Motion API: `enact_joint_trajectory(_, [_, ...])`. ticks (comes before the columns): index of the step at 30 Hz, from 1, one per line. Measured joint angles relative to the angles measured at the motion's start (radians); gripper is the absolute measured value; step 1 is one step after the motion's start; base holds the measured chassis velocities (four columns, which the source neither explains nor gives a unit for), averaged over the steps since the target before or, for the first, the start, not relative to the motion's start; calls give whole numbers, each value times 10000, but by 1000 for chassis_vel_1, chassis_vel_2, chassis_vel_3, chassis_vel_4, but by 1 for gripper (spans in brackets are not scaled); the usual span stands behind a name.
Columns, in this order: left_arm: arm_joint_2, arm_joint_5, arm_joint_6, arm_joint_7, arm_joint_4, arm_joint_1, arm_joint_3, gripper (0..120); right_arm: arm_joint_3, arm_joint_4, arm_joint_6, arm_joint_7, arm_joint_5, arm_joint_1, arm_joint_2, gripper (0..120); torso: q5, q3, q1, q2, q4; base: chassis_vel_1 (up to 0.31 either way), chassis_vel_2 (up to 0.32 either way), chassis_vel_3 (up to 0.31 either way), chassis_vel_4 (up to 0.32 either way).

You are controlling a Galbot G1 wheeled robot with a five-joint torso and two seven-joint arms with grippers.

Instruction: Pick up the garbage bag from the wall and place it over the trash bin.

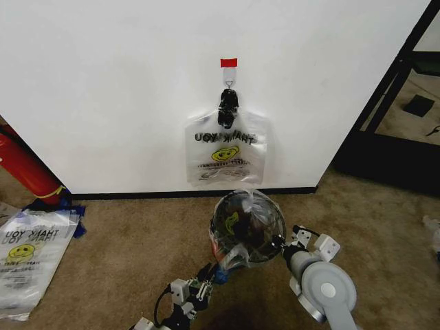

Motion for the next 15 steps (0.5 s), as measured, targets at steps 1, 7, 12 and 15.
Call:
enact_joint_trajectory(1, [-7, 14, -5, 11, -16, 13, 12, 4, 0, 0, -1, 0, -19, -11, 5, 0, 0, 0, 0, 0, 0, 0, 0, 0, 0])
enact_joint_trajectory(7, [94, -325, -57, -20, -93, 36, -372, 3, 17, 0, -1, -23, -130, -31, -10, 0, 1, 0, 0, 0, -1, 0, 0, 0, 0])
enact_joint_trajectory(12, [361, -992, -78, 203, -330, 276, -749, 20, 51, -35, 1, -42, -158, -2, -54, 0, 2, 0, 0, 0, 0, 0, 0, 0, 0])
enact_joint_trajectory(15, [426, -1055, -174, 505, -433, 409, -563, 32, 45, -50, 2, -52, -183, 22, -58, 0, 1, 0, 0, 0, 0, 0, 0, 0, 0])
